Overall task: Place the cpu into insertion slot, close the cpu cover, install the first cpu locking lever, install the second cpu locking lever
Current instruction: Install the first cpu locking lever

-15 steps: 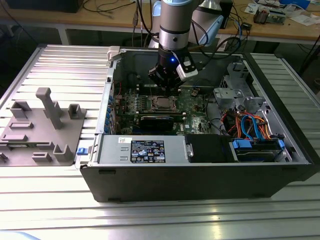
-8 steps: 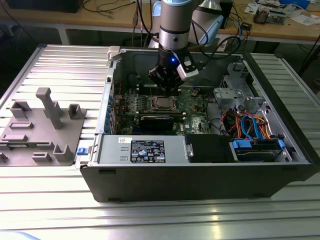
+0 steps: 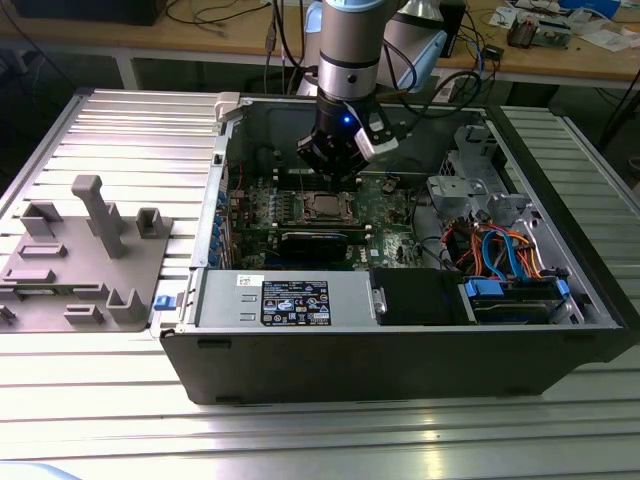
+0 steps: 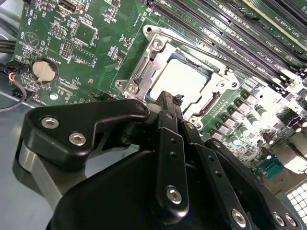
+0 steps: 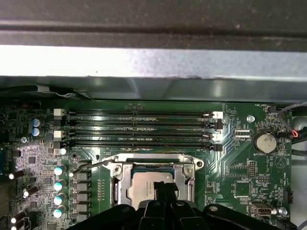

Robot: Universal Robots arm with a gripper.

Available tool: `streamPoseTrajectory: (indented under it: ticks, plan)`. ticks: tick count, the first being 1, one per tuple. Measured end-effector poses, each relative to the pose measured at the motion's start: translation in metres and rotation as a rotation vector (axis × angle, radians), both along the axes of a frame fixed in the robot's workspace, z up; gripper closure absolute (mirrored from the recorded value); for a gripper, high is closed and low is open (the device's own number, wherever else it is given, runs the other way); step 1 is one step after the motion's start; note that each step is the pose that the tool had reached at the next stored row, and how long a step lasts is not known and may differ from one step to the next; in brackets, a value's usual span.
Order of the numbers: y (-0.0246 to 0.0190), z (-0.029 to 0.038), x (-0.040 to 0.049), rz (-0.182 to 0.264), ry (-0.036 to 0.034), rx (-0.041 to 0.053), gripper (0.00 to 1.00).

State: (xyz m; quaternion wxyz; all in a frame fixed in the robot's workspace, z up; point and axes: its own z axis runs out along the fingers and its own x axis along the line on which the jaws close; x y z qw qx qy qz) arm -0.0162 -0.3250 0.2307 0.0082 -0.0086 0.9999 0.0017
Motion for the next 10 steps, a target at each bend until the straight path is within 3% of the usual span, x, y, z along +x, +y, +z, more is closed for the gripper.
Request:
streamPoseTrajectory:
  ticks: [10]
  plan:
    - [-0.0001, 0.0001, 0.0000, 0.029, 0.0001, -0.0007, 0.89]
